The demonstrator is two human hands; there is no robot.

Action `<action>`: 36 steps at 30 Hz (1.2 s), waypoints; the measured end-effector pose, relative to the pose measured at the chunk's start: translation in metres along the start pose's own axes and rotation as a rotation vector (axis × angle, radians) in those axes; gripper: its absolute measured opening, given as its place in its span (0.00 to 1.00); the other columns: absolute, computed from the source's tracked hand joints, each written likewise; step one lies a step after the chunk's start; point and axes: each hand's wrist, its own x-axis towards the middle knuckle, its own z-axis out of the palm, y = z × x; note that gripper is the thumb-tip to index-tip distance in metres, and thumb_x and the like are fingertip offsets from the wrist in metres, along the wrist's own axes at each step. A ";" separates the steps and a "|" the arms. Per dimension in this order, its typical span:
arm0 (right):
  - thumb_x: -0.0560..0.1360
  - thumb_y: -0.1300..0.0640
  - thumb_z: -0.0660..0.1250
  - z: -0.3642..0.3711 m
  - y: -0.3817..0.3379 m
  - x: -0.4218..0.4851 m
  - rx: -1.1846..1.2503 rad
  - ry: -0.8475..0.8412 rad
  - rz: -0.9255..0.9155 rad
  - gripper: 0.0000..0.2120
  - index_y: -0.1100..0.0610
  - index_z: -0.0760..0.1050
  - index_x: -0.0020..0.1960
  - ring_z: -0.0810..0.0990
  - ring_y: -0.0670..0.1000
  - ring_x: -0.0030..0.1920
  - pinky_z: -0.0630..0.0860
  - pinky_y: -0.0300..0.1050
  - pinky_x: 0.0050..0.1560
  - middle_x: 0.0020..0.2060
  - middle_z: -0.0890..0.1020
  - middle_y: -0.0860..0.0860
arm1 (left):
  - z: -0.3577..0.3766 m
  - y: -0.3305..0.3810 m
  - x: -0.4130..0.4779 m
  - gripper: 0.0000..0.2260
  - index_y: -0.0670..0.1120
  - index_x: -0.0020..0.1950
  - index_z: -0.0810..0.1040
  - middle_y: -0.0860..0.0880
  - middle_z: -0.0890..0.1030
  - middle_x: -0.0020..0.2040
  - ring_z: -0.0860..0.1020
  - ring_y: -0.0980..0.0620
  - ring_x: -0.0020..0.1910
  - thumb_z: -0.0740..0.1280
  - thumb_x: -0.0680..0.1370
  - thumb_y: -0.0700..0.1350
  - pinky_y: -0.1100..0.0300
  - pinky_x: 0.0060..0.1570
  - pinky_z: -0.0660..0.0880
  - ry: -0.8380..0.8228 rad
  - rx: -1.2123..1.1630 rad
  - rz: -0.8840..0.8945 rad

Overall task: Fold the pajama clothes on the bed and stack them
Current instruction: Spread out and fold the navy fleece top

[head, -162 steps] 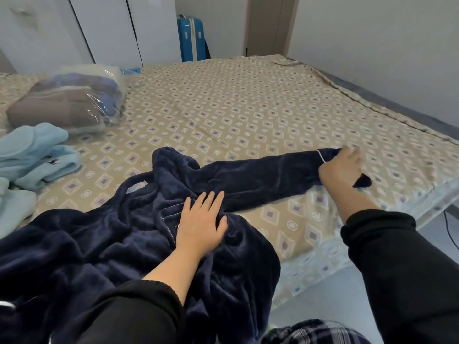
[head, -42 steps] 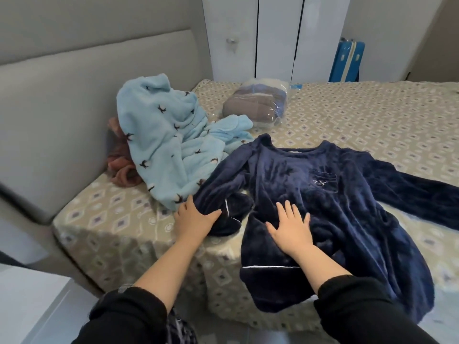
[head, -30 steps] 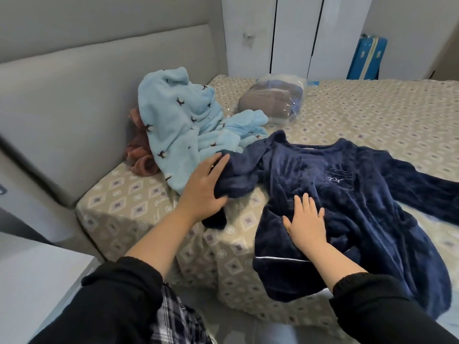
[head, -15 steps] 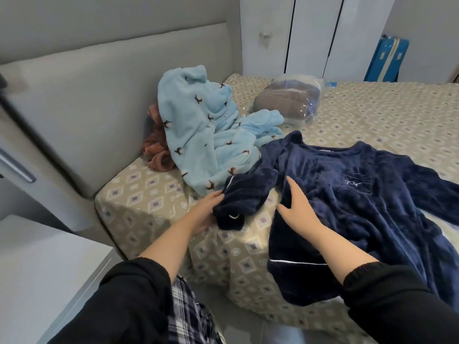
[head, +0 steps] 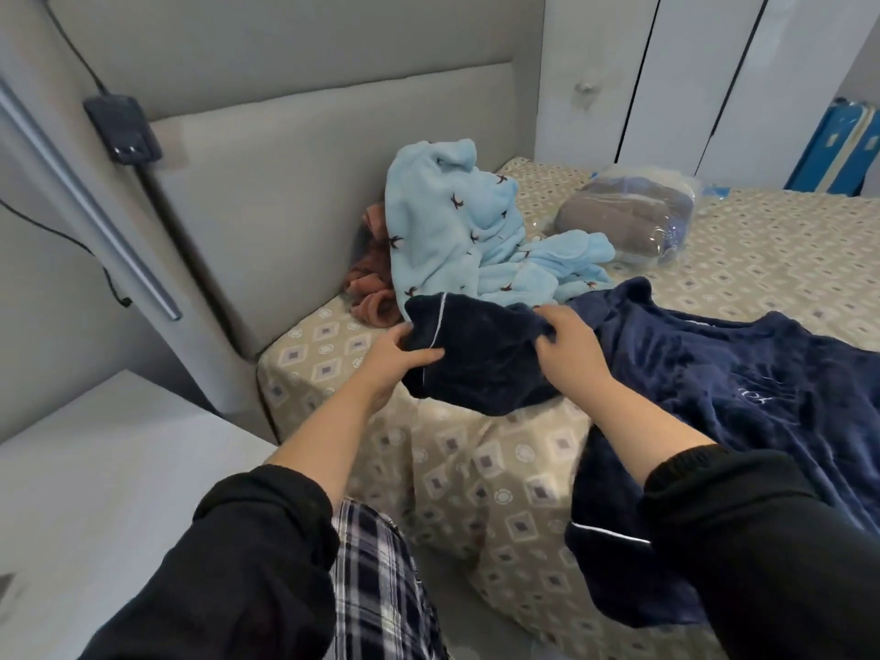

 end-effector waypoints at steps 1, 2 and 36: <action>0.78 0.63 0.60 0.009 -0.012 0.007 0.027 0.002 -0.014 0.15 0.57 0.73 0.64 0.72 0.55 0.66 0.69 0.44 0.62 0.65 0.74 0.56 | -0.017 0.005 0.000 0.14 0.44 0.55 0.79 0.48 0.85 0.49 0.82 0.49 0.49 0.74 0.71 0.37 0.60 0.45 0.78 0.037 0.013 0.023; 0.80 0.61 0.60 0.017 -0.022 0.013 0.043 -0.004 -0.007 0.20 0.56 0.67 0.72 0.66 0.55 0.71 0.65 0.46 0.67 0.72 0.67 0.55 | -0.033 0.010 0.000 0.11 0.47 0.51 0.80 0.51 0.85 0.45 0.82 0.51 0.47 0.75 0.71 0.40 0.63 0.42 0.78 0.124 0.084 0.044; 0.81 0.46 0.52 0.029 0.083 -0.025 -0.800 -0.356 0.249 0.31 0.53 0.43 0.79 0.41 0.57 0.77 0.41 0.64 0.73 0.78 0.44 0.54 | 0.058 -0.103 0.045 0.26 0.55 0.79 0.41 0.50 0.40 0.79 0.38 0.47 0.77 0.45 0.83 0.58 0.43 0.74 0.42 -0.261 1.581 0.242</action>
